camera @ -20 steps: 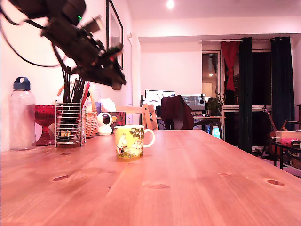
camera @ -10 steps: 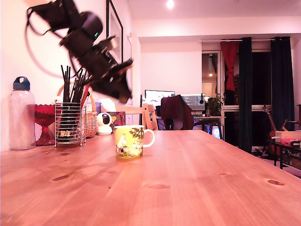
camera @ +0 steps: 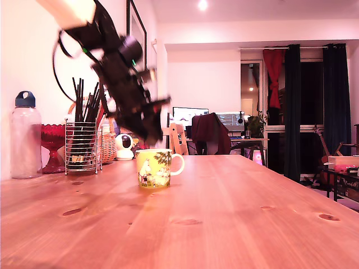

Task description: Pick the coffee capsule and then drop it inside the coffee cup in front of you

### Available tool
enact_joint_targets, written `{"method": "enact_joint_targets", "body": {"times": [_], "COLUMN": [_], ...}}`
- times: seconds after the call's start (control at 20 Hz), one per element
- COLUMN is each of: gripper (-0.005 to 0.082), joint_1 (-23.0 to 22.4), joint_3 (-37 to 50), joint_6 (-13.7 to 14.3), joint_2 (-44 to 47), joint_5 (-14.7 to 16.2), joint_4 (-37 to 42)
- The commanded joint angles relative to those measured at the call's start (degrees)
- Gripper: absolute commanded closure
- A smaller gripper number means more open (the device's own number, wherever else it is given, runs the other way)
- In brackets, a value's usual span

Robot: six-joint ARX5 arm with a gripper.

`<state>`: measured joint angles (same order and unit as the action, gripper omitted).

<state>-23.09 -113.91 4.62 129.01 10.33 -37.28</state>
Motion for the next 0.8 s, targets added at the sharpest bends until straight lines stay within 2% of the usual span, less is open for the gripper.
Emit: {"method": "enact_joint_targets", "body": {"times": [0.0,0.05,0.75], "gripper": [0.0571,0.0571,0.0571], "joint_1": [-0.1,-0.1,0.2], "joint_3": [-0.5,-0.5,-0.5], "joint_6": [0.4,0.4,0.4], "joint_2": [0.7,0.7,0.7], "joint_5": [-1.1,-1.9,-2.0], "joint_4": [0.5,0.4,0.5]}}
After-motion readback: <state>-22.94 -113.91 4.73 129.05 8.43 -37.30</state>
